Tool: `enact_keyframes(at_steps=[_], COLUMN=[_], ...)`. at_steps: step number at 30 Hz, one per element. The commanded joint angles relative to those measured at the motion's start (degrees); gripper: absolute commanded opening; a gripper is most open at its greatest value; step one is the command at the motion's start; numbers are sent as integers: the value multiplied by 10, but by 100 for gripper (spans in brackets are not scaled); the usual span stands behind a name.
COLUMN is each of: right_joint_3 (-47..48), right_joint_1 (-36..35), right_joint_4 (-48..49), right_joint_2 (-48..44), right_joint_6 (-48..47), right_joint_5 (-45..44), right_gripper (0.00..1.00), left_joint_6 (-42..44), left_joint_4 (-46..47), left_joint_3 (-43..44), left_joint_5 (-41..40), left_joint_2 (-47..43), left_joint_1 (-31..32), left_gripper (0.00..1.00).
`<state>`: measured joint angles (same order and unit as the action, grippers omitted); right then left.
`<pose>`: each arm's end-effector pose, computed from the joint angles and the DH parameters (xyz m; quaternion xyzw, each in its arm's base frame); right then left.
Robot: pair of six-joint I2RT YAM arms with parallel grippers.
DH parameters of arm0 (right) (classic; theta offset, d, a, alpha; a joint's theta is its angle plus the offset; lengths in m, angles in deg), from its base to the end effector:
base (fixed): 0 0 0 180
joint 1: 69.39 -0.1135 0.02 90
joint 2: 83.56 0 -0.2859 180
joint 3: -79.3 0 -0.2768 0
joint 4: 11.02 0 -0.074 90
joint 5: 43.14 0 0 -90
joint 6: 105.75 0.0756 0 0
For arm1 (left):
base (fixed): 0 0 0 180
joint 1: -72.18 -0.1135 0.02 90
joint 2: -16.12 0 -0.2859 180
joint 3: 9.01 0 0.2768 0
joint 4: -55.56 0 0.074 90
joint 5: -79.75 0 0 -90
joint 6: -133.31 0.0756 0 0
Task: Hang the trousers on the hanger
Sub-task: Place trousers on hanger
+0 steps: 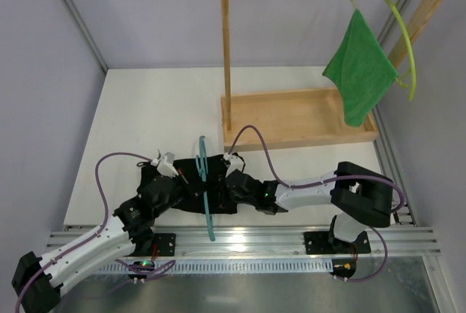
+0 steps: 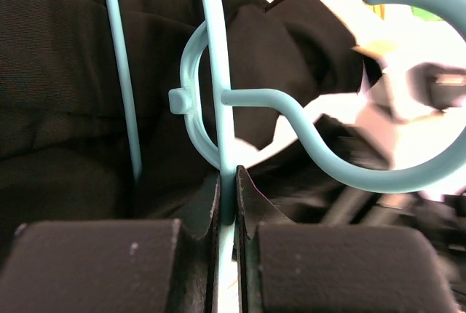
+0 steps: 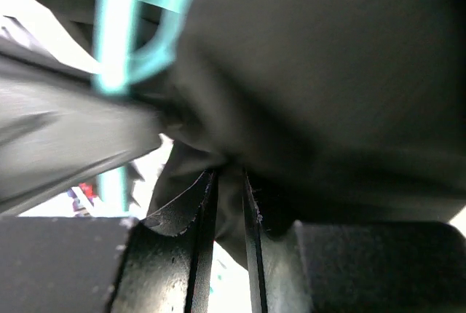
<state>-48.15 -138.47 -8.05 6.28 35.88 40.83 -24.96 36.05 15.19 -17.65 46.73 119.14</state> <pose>0.1369 0.3359 0.1476 -0.1097 0.8765 0.3823 0.2711 0.1320 -0.1271 0.1631 -0.1900 0.8250 -0.4178 0.3297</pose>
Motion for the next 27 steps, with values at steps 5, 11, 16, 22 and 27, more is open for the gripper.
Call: enact_keyframes(at_steps=[5,11,16,22,27], right_joint_3=[13,26,59,17,-48], right_joint_1=[-8,-9,-7,0,80], right_joint_4=[85,63,-102,-215,-214], right_joint_2=[59,48,-49,-154,-266], right_joint_6=[38,22,-11,-17,-20], right_joint_5=[6,13,-23,-106,-124], right_gripper=[23,24,30,49,61], left_joint_6=[19,20,19,23,23], left_joint_4=[-32,-34,-35,-38,-34], left_joint_3=[14,11,4,4,2], left_joint_5=[-17,-23,-26,-28,-25], left_joint_2=[-2,-2,0,-2,-1], left_joint_1=[-4,-4,-4,-4,-4], left_gripper=[0,1,0,0,1])
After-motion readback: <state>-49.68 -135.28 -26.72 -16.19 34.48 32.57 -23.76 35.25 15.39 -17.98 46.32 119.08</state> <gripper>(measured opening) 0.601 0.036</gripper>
